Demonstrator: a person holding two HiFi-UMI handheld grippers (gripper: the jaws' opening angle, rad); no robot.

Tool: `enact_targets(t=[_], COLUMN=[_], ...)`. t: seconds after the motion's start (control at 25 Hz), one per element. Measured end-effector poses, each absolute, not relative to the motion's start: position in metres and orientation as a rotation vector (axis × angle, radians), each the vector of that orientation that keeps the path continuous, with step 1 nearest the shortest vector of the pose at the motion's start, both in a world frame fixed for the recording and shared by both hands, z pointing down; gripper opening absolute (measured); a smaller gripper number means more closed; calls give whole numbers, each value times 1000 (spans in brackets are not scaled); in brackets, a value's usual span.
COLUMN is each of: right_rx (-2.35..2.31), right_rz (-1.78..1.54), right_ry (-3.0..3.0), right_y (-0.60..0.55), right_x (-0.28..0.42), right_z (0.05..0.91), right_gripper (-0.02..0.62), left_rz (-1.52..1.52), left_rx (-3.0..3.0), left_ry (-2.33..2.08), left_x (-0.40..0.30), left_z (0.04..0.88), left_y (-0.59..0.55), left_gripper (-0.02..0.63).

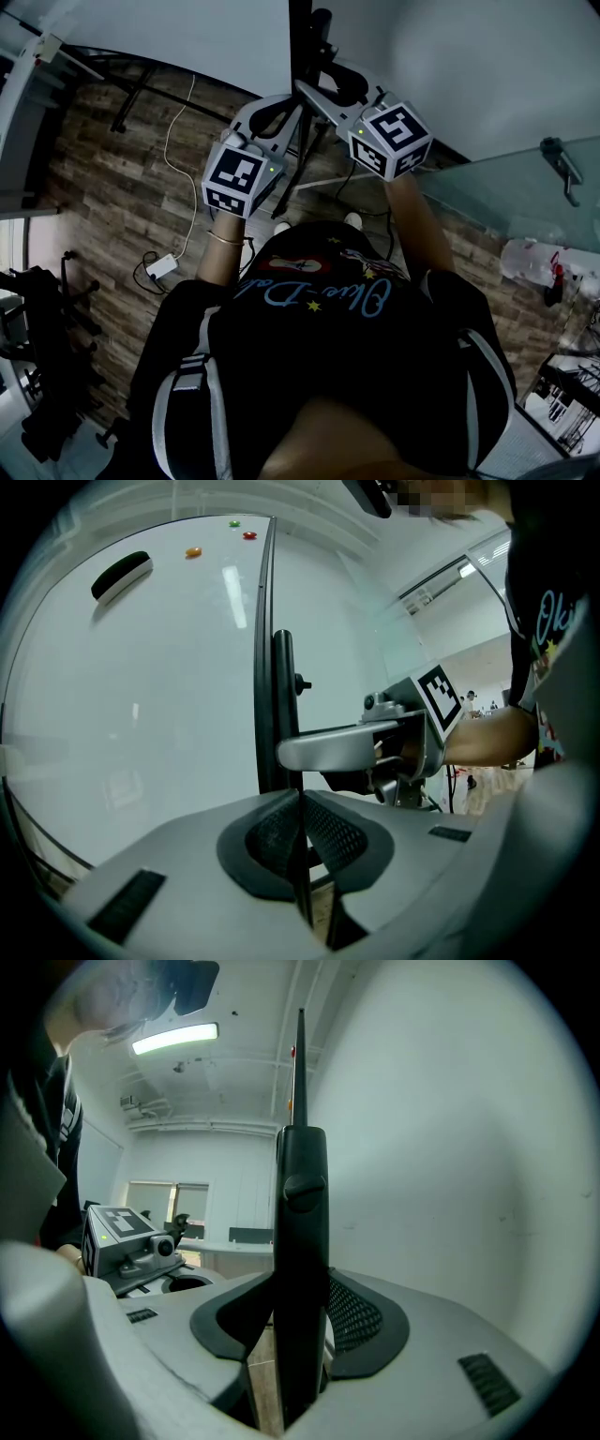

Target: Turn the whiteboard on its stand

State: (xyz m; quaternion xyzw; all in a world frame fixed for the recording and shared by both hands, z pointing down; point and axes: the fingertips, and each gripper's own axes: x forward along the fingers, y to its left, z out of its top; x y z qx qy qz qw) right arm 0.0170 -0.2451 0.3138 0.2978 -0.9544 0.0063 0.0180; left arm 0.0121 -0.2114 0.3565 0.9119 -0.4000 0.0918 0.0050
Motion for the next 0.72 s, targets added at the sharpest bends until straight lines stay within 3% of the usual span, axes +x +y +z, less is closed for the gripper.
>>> enact_targets(t=[0.72], right_rx=[955], right_rz=[12], right_ry=[-2972], right_y=[-224], right_x=[-5], right_z=[316], right_gripper=[187], left_rz=[249], left_rx=[2883], left_ry=[-1215], left_x=[-8], left_z=[357], left_y=[-197], left_gripper=[43])
